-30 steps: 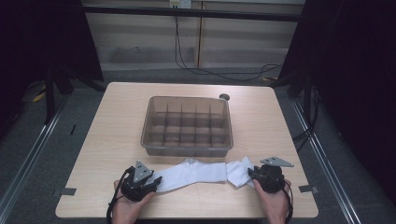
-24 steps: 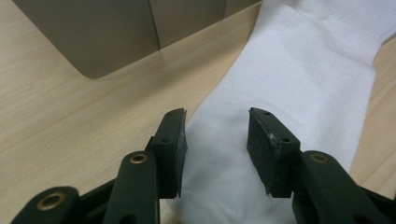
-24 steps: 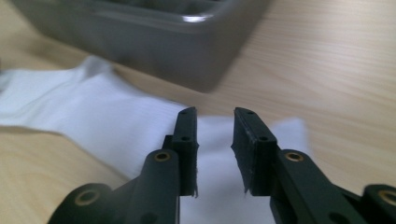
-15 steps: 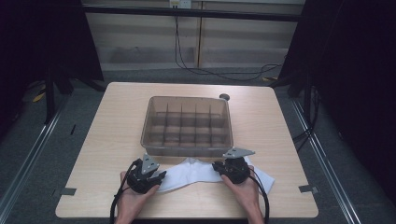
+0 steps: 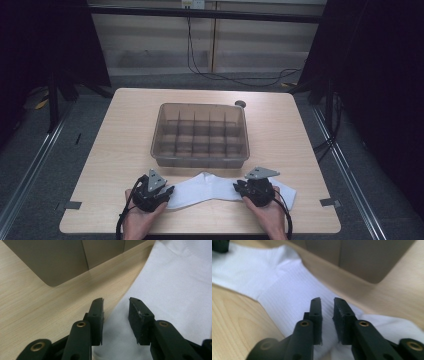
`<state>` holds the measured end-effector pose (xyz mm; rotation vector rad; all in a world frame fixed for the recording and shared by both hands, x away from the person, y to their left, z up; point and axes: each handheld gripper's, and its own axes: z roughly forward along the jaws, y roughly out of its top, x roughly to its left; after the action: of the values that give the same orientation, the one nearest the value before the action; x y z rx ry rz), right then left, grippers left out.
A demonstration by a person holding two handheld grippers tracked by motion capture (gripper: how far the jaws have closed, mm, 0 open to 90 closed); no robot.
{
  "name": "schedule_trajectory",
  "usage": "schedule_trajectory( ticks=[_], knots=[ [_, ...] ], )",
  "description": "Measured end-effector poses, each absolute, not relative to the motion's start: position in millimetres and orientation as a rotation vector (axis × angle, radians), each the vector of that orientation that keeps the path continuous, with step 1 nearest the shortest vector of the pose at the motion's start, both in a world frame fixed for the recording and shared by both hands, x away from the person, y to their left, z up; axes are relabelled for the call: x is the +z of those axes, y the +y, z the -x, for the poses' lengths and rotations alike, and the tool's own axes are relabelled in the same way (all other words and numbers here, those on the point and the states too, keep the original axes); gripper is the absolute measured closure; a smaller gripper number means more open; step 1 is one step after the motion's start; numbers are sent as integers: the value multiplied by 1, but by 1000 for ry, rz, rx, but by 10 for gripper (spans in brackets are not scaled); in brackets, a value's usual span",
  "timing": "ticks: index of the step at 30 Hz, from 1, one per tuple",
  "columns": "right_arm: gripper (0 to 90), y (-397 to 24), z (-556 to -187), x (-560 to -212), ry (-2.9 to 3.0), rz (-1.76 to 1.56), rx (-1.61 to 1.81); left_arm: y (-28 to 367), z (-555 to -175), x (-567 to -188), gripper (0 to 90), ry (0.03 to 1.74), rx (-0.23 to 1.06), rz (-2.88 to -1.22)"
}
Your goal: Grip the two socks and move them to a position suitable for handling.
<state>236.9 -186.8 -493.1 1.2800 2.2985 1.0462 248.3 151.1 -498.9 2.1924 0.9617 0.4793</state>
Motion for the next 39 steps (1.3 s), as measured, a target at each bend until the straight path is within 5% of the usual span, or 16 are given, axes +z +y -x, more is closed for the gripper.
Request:
schedule_trajectory(
  ticks=[5,14,20,29,32,39],
  knots=[
    [736,-219,-238,-477,2154,-1389,1074,153,-245,-498,636,990,491,-2194],
    [538,-227,-236,-495,2190,-1448,943,157,-244,-499,618,1012,491,-2173],
    [875,-235,-240,-497,2140,-1447,895,158,-246,-499,601,1001,483,-2175],
    [898,-252,-236,-488,2072,-1473,1026,154,-249,-499,601,989,483,-2180],
    [687,-246,-238,-488,2094,-1467,1055,152,-249,-499,601,995,492,-2179],
    [493,-231,-244,-497,2156,-1430,956,153,-249,-499,585,994,475,-2175]
  ],
)
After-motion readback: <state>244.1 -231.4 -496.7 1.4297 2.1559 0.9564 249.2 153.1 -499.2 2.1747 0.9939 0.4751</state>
